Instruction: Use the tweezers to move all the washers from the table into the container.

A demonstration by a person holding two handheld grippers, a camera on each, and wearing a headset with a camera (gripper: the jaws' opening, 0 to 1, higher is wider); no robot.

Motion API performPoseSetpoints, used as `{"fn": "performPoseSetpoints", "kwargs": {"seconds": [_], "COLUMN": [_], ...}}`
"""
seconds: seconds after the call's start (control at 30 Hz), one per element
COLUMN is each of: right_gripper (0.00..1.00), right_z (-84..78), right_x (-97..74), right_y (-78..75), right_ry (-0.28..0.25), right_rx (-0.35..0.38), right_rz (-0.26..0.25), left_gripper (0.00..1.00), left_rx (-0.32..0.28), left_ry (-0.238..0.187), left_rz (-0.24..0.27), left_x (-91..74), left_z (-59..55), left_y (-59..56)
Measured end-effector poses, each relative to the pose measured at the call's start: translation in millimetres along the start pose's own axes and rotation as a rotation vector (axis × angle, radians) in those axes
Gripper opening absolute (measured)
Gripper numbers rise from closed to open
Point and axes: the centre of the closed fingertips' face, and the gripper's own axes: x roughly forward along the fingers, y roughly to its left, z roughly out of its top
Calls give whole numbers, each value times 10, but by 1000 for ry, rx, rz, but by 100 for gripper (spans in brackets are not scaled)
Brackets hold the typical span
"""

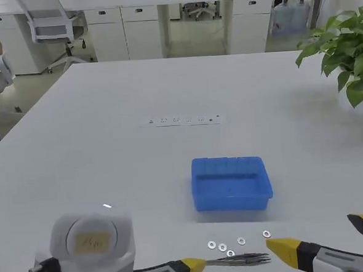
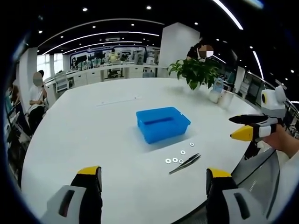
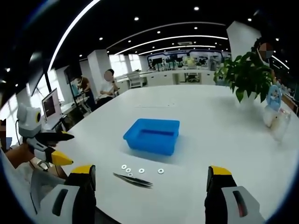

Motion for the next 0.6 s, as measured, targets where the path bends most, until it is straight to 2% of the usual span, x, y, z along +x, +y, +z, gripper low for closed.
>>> {"fn": "performPoseSetpoints", "kwargs": {"seconds": [0.1, 0.17, 0.37, 0.47, 0.5, 0.6], "right_gripper": [99, 99, 98, 97, 96, 91], "right_z": [-29, -39, -40, -84, -110, -184], "right_x": [17, 25, 41, 70, 86, 128], "right_y": [-2, -8, 4, 16, 20, 43], "right_ry": [13, 21, 29, 46, 56, 88], "right_rx": [-6, -11, -22, -25, -28, -25], "right_rz": [-1, -1, 4, 5, 8, 23], "left_gripper": [87, 86, 76, 64, 59, 44], "left_rx": [6, 15, 70, 79, 86, 116], "left_ry": [2, 8, 26, 41, 65, 99], "left_rz": [-24, -40, -81, -124, -160, -195], "left_x": [15, 32, 99, 153, 180, 271], "left_z": [-10, -18, -54, -102, -148, -219], "left_y": [-49, -93, -219, -287, -335, -381]}}
